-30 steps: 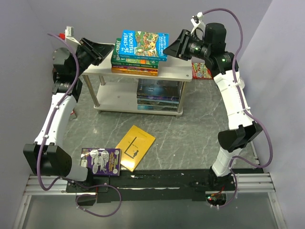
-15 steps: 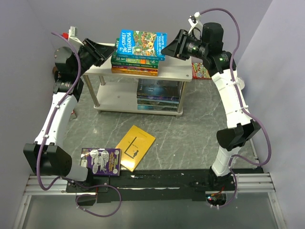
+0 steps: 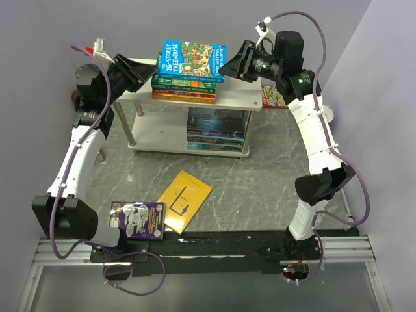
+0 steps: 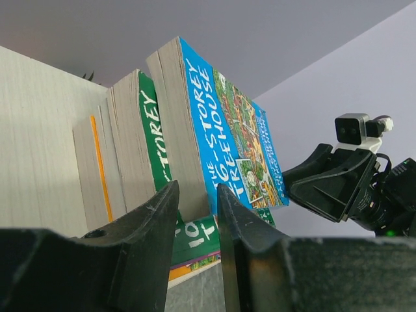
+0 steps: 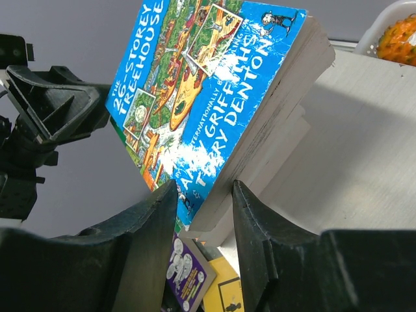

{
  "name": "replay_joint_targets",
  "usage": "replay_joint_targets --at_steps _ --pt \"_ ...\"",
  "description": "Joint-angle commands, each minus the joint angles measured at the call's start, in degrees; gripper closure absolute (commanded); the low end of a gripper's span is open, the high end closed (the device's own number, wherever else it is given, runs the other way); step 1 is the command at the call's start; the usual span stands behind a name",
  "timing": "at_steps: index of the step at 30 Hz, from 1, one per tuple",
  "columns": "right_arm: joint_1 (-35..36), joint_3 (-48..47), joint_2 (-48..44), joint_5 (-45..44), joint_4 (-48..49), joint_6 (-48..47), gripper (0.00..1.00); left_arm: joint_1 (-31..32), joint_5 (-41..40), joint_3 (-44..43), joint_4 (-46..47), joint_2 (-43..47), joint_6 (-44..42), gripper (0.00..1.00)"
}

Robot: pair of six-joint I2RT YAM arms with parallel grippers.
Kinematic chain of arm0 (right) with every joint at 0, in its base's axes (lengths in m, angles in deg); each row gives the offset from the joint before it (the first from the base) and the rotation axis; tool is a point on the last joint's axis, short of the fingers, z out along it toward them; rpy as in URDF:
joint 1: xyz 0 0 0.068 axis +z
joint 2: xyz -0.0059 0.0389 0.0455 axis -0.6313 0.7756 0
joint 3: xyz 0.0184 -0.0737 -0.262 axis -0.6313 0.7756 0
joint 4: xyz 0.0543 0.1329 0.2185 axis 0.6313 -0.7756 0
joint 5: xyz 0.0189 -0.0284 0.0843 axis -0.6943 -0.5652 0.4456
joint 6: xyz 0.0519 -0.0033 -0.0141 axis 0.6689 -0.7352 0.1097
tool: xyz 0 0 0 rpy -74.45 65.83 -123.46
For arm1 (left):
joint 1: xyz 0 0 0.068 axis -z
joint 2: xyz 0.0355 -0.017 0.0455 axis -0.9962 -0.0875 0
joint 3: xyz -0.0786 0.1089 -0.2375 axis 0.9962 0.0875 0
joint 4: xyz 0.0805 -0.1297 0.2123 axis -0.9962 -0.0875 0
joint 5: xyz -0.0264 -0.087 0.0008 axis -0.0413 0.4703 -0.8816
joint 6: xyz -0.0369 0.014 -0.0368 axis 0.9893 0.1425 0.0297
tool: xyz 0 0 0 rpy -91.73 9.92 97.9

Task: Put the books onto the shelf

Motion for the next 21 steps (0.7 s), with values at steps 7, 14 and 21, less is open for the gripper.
replay_joint_targets --at_steps 7,14,21 --pt "2.0 -2.8 0.4 0.7 0.9 0.1 0.53 0.9 2.4 -2.3 2.8 0.5 -1.2 0.64" --pt "2.8 -2.8 -0.1 0.3 0.5 -0.1 0.53 0.9 2.3 -1.5 3.5 2.5 -0.8 0.66" --pt "3.9 -2.9 -0.5 -0.1 0.3 -0.2 0.53 1.0 2.9 -0.8 4.4 4.4 0.2 0.66"
